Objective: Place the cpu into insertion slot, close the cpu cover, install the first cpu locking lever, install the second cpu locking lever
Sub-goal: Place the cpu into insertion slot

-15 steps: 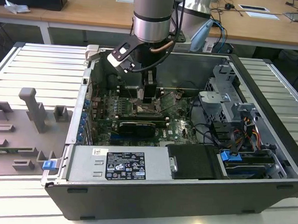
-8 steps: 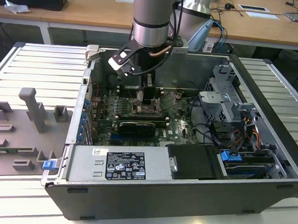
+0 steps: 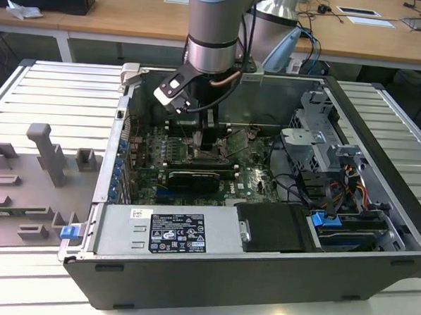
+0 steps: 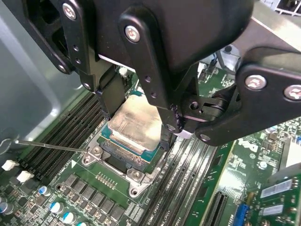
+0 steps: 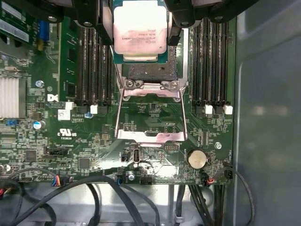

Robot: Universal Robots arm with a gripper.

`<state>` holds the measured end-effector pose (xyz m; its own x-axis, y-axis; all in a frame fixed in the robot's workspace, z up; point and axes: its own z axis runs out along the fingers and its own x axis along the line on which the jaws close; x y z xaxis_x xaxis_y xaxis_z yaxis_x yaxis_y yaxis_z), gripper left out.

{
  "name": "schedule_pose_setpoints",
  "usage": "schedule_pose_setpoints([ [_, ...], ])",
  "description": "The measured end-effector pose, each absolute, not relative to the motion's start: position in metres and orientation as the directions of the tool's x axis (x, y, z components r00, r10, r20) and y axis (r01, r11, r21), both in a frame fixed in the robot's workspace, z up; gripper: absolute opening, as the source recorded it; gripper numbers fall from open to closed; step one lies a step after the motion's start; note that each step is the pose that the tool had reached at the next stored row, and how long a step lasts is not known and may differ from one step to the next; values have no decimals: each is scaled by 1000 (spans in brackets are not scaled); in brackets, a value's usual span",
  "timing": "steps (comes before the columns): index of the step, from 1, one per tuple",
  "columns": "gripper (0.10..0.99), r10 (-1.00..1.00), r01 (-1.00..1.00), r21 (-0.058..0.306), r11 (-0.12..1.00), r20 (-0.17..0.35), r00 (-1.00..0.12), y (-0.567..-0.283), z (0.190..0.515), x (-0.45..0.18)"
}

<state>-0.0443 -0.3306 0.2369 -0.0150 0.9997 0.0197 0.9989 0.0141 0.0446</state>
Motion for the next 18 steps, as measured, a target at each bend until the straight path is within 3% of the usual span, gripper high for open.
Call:
schedule_pose_setpoints([
  [18,541,1000,999,44,8,20,-9,-322,209,-41],
])
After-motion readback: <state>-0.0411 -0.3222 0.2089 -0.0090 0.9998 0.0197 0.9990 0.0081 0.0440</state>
